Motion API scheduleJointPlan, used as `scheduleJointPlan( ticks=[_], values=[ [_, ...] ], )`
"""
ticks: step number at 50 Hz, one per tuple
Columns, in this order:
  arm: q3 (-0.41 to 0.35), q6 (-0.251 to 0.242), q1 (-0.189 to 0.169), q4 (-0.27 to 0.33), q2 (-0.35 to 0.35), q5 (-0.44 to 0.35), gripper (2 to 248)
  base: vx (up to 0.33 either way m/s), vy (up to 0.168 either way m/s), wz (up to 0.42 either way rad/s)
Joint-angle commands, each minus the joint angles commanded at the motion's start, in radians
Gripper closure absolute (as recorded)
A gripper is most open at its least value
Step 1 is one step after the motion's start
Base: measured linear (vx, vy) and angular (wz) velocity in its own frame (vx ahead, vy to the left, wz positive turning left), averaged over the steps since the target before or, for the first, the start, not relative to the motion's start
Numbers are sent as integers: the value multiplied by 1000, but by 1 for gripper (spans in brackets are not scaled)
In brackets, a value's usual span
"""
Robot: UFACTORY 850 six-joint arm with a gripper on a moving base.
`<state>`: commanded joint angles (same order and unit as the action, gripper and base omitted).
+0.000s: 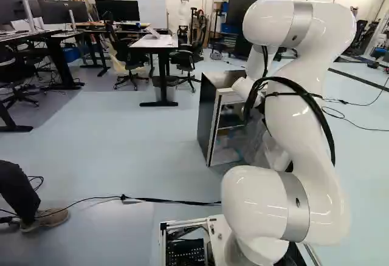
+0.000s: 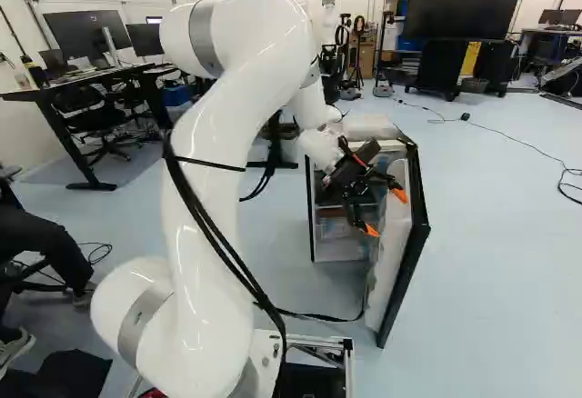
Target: Open the fridge door
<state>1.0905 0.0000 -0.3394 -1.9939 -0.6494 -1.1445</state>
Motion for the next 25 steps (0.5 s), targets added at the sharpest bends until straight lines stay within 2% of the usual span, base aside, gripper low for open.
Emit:
scheduleJointPlan(
  ticks=[25],
  values=[
    [134, 0, -88, 0, -69, 0, 3, 0, 0, 0]
  ],
)
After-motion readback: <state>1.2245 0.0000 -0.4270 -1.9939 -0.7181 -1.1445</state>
